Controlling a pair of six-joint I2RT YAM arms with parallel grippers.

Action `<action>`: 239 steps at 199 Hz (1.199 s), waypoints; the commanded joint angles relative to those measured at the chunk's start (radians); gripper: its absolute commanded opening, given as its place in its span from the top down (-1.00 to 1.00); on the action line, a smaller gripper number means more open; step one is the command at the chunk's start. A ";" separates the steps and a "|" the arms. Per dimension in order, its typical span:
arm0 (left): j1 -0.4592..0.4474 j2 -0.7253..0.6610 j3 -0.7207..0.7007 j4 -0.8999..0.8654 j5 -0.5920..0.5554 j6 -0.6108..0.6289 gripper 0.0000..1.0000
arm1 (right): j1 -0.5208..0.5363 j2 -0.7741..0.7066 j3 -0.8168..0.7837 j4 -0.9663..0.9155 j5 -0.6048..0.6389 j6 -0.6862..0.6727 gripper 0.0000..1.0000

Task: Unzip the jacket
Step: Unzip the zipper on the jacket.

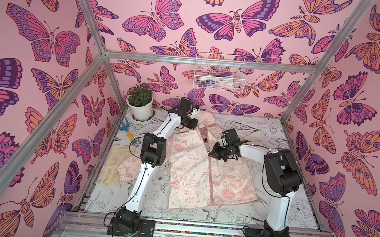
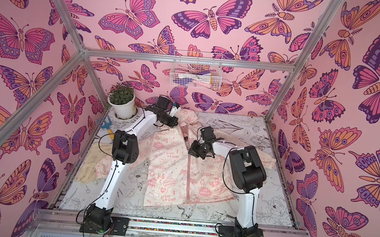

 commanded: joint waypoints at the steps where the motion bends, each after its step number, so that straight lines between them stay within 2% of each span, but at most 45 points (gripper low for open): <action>1: 0.053 -0.014 0.037 0.117 -0.193 0.060 1.00 | 0.032 -0.059 -0.069 -0.250 0.029 -0.018 1.00; 50: 0.056 -0.033 0.036 0.111 -0.225 0.121 1.00 | 0.105 -0.190 -0.154 -0.342 0.112 0.018 1.00; 92: 0.078 -0.028 0.041 0.112 -0.235 0.116 1.00 | 0.202 -0.268 -0.314 -0.307 0.115 0.132 1.00; 141: 0.094 -0.023 0.027 0.112 -0.230 0.152 1.00 | 0.298 -0.433 -0.449 -0.410 0.211 0.213 1.00; 190: 0.112 -0.004 0.033 0.122 -0.200 0.133 1.00 | 0.322 -0.643 -0.601 -0.468 0.228 0.302 1.00; 239: 0.113 -0.012 0.020 0.126 -0.170 0.140 1.00 | 0.327 -0.656 -0.636 -0.482 0.199 0.270 1.00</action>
